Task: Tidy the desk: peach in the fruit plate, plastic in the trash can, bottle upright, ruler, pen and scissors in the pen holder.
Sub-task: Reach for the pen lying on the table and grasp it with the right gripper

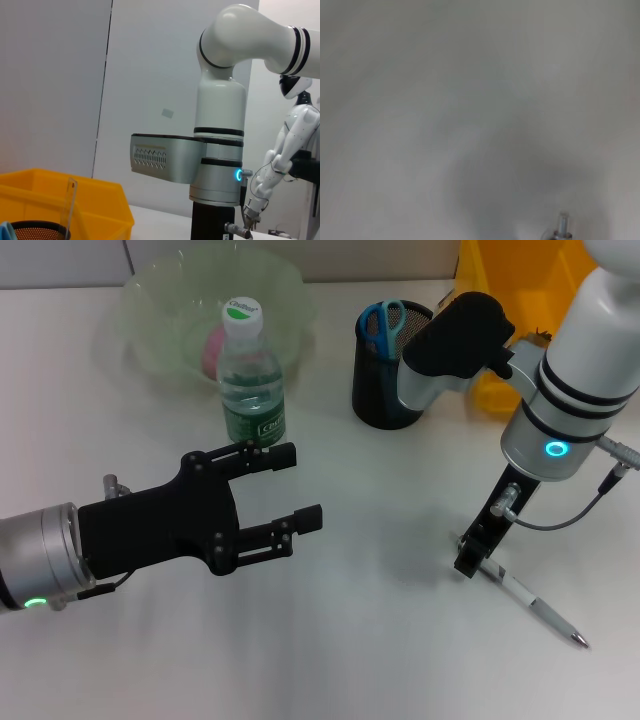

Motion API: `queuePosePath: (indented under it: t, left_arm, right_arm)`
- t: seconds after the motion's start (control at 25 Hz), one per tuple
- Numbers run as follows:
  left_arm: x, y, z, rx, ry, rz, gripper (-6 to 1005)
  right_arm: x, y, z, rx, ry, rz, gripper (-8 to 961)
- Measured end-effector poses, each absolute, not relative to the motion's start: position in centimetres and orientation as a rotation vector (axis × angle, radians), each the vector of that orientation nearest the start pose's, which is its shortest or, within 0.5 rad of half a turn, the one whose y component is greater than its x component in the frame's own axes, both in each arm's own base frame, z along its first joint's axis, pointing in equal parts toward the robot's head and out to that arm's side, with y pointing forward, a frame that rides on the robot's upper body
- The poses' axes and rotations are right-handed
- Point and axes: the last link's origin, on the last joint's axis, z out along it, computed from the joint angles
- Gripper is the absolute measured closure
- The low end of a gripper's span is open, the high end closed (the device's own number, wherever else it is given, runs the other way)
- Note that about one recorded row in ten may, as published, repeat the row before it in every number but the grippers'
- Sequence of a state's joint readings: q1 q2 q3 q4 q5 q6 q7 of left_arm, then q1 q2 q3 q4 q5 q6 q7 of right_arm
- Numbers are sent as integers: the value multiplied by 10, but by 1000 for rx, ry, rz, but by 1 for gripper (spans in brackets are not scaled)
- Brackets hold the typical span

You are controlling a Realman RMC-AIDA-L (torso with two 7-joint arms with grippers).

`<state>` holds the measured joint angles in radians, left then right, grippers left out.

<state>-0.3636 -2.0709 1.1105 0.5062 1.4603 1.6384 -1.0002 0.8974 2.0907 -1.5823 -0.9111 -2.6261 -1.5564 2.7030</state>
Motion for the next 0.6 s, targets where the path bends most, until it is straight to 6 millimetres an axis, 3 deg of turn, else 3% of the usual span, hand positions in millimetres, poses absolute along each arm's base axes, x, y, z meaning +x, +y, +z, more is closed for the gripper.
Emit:
queuePosePath:
  t: [0.6]
  left_arm:
    - [-254,271,-31,-2689,-323,-1089,276]
  right_arm:
    - [170,357,-64,-2610,964,-976,447]
